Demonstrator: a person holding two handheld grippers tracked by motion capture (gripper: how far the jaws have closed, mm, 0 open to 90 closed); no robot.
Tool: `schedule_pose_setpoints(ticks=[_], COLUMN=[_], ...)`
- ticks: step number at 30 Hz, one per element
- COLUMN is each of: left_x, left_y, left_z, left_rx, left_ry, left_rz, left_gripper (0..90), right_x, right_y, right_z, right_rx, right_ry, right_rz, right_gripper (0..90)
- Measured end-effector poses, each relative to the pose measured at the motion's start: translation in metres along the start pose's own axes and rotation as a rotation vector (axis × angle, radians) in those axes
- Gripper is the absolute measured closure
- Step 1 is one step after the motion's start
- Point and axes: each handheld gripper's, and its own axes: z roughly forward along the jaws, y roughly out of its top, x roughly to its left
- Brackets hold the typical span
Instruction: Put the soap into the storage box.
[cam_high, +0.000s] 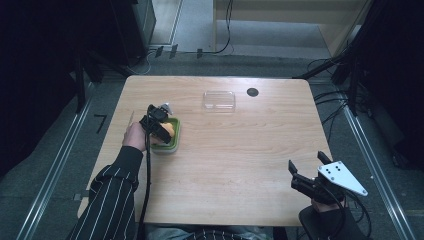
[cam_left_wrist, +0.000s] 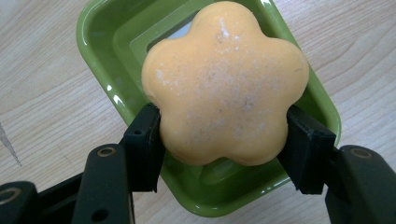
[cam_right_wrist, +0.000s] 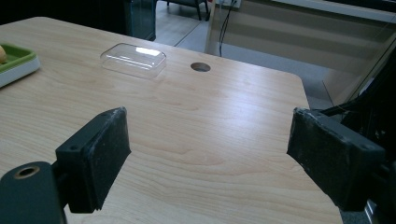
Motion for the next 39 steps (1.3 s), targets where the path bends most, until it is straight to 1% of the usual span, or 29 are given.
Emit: schedule_pose_setpoints(ticks=[2,4,5,7,13,31,32,34,36,38,39], left_x=[0.0000,0.0011,0.0014,0.0011,0.0001,-0.0024,-0.0029,-0.0043,-0.0055,-0.0054,-0.0057], left_y=[0.0000,-0.0004,-0.0003,-0.0004,0.0004,0.0010,0.0012,0.0017,0.0020,0.0020,0.0018], left_z=[0.0008,0.0014,0.0016,0.0030,0.0059,0.0067,0.0067,0.0061,0.0061,0.0060,0.0060], left_rx=[0.005,-0.008,-0.006,0.005,0.014,0.018,0.019,0.021,0.026,0.023,0.020], left_ry=[0.000,0.008,0.011,0.005,-0.005,0.006,0.010,0.011,0.019,0.015,0.020], left_rz=[-0.002,-0.007,-0.005,-0.004,-0.003,-0.022,-0.020,-0.018,-0.013,-0.018,-0.017], left_gripper=[39.6,39.6,39.6,39.6,39.4,38.7,38.4,34.5,33.9,33.4,33.3], right_x=[0.0001,0.0000,-0.0002,-0.0001,-0.0002,-0.0004,-0.0004,-0.0004,-0.0006,-0.0005,-0.0005], right_y=[0.0000,0.0000,0.0000,0.0000,0.0000,-0.0001,-0.0001,-0.0001,-0.0001,-0.0001,-0.0001], right_z=[0.0000,-0.0003,-0.0004,-0.0002,-0.0004,-0.0001,-0.0001,-0.0001,-0.0001,0.0001,0.0001], right_rx=[0.001,-0.001,-0.002,-0.001,-0.001,0.000,0.000,0.001,-0.001,0.001,0.001], right_ry=[0.001,-0.001,-0.001,-0.001,-0.001,0.000,0.000,0.000,0.000,0.003,0.003], right_rz=[-0.003,0.001,0.003,0.001,0.002,0.004,0.003,0.004,0.003,0.001,0.001], right_gripper=[13.3,13.3,13.3,13.3,13.3,13.3,13.3,13.3,13.3,13.3,13.3])
